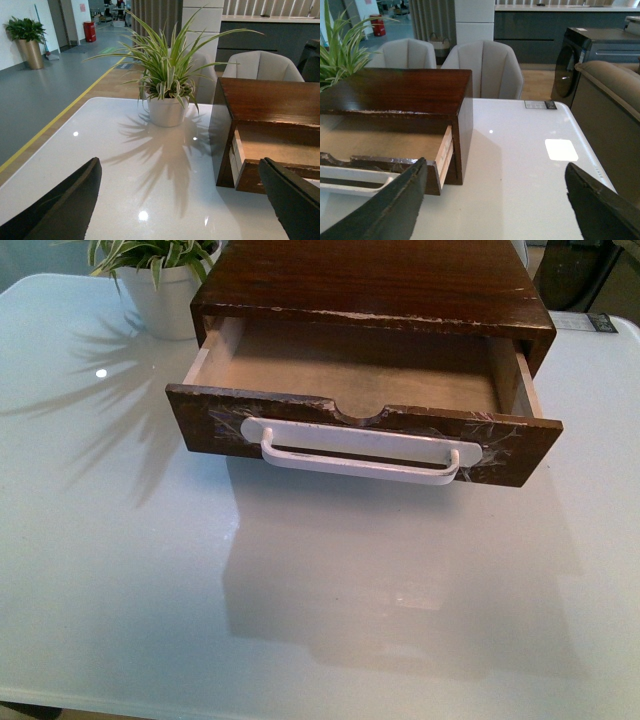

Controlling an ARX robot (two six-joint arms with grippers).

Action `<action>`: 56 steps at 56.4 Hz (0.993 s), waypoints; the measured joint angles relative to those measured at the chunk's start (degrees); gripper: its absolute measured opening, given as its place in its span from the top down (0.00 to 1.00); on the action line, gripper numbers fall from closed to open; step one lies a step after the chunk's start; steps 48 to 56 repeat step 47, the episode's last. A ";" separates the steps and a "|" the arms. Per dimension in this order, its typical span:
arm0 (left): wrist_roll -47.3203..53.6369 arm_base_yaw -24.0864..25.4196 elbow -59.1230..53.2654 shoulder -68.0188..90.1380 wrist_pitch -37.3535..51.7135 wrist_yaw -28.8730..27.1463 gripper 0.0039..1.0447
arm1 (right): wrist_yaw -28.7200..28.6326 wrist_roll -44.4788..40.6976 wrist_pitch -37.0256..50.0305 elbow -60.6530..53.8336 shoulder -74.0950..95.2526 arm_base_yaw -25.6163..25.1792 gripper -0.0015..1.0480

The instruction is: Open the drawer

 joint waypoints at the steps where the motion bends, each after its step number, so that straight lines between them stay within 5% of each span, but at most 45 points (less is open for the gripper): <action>1: 0.00 0.00 0.00 0.00 0.00 0.00 0.07 | 0.00 0.00 0.00 0.00 0.00 0.00 0.09; 56: 0.00 0.00 0.00 0.00 0.00 0.00 0.08 | 0.00 0.00 0.00 0.00 0.00 0.00 0.09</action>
